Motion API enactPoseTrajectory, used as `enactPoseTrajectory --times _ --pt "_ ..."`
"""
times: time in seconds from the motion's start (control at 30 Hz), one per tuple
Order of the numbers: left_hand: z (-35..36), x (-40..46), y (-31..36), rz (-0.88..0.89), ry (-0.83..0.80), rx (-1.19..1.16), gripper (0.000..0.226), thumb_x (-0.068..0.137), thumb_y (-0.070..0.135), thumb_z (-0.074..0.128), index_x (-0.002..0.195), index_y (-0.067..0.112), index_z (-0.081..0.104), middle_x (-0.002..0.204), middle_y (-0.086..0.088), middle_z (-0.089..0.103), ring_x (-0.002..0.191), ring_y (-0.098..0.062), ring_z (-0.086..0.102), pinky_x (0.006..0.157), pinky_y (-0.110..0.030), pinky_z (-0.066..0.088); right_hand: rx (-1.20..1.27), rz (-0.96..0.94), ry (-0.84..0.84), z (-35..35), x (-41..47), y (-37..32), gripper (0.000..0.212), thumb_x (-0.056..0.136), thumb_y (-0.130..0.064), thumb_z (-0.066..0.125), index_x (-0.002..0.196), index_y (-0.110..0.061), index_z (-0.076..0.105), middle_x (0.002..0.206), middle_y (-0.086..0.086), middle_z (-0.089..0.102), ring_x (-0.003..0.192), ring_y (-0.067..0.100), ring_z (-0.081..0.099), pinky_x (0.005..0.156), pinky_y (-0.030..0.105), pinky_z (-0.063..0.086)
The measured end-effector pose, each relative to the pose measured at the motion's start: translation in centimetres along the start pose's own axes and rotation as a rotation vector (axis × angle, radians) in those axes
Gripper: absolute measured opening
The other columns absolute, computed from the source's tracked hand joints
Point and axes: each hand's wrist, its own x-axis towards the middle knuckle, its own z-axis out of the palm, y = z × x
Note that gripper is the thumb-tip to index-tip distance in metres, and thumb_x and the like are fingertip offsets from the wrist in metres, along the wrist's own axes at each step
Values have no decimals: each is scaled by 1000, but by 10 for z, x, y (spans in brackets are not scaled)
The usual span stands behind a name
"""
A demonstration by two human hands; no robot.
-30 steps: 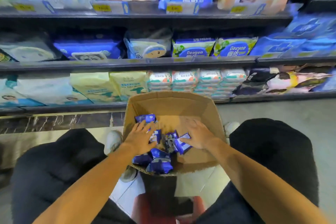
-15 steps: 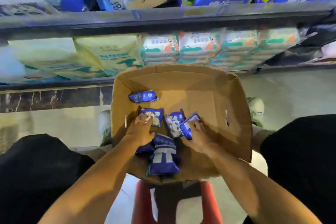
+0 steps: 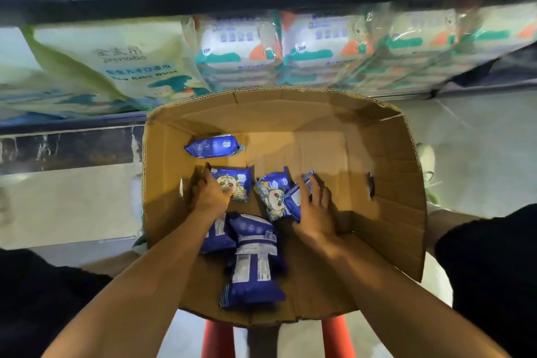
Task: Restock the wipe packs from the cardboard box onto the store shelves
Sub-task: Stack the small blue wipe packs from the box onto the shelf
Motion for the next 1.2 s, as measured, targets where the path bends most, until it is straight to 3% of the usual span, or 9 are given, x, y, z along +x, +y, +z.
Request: enactPoseTrajectory --times 0.1,0.2,0.4,0.57,0.67,0.77,0.93,1.07,1.2 --pt "-1 10 -5 -66 -32 -112 115 72 46 84 155 11 13 146 -15 47 134 -35 45 109 -52 42 150 -57 37 -7 -4 5 103 77 -16 77 158 -30 15 165 -4 10 150 28 14 117 32 28" --pt "15 36 -31 -102 -18 -197 137 30 72 82 145 16 36 133 -7 59 122 -29 57 102 -50 49 393 -32 50 -27 -9 13 90 77 -6 77 154 -18 32 144 -3 46 133 15 45 92 2 28" --pt "38 44 -45 -95 -14 -263 120 16 85 74 118 23 62 117 -1 66 110 -22 63 95 -47 54 903 221 230 -33 11 34 79 75 9 74 143 -10 40 125 13 62 106 22 63 100 43 52" --pt "15 1 -12 -52 8 -345 78 54 41 96 118 11 61 112 -4 70 100 -21 67 87 -37 55 1197 455 396 -21 21 53 66 69 8 83 127 -8 56 108 11 68 91 16 69 88 39 55" --pt "14 -9 -4 -31 -2 -397 60 67 20 92 115 8 59 104 -1 68 92 -19 65 82 -32 50 1394 482 267 -9 23 45 41 76 1 81 112 -3 64 102 8 72 88 8 69 80 28 49" --pt "17 -11 -7 -3 32 -423 62 66 22 93 114 7 57 104 -4 70 92 -22 68 81 -34 54 1486 546 113 7 30 34 54 76 -19 85 124 -13 60 118 3 70 105 15 65 85 27 48" --pt "20 -17 -6 7 55 -451 58 72 15 89 113 12 49 105 -5 66 90 -20 64 80 -32 50 1507 649 44 10 47 25 41 75 -30 86 99 -17 56 86 0 65 49 -1 57 40 14 40" --pt "21 -17 -7 -5 48 -476 67 69 18 91 122 7 52 107 -4 68 90 -19 65 78 -31 51 1530 632 235 13 55 12 55 74 -19 86 121 -11 58 113 5 70 96 19 67 69 27 53" --pt "18 -26 -7 62 85 -458 61 70 18 90 117 7 53 101 -2 66 87 -18 64 77 -30 49 1441 544 360 7 52 11 52 71 -5 86 116 -4 59 110 14 71 98 29 70 85 48 59"
